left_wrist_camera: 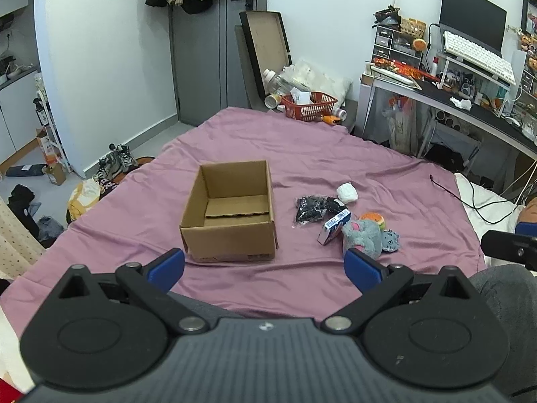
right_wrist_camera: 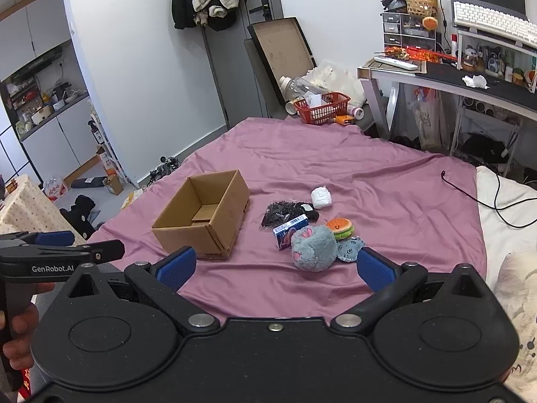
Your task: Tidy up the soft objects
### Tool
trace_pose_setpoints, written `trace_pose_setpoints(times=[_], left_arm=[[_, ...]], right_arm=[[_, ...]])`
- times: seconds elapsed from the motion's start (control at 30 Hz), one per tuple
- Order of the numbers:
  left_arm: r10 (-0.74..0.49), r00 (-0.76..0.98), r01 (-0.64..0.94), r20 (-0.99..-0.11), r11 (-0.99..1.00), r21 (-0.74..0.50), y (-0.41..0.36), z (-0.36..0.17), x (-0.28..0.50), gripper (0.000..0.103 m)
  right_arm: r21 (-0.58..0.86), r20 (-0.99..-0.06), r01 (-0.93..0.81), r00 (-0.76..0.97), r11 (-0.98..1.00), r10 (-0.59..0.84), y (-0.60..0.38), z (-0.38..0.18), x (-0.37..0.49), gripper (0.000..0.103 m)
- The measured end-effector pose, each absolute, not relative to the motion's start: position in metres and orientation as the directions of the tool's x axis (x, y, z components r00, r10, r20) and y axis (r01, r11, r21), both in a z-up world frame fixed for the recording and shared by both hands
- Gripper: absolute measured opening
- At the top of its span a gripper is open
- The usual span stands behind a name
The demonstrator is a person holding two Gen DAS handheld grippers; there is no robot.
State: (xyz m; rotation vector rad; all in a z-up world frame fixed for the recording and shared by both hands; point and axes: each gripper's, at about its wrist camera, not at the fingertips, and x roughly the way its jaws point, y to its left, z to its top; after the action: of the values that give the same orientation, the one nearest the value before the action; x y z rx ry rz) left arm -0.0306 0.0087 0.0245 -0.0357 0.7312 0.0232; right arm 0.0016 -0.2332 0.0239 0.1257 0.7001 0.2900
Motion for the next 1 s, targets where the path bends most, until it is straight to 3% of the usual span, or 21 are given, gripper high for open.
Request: trace_pose_setpoints(times=[1.0], left_arm=[[-0.047,0.695,-0.044,-0.717,0.993,-0.108,-0.028,-0.012,0.067,0.098]], right_arm=[[0.379,-0.634,-0.138,0.681,0.915,0.365,-0.282,-0.028,0.104,0.103]])
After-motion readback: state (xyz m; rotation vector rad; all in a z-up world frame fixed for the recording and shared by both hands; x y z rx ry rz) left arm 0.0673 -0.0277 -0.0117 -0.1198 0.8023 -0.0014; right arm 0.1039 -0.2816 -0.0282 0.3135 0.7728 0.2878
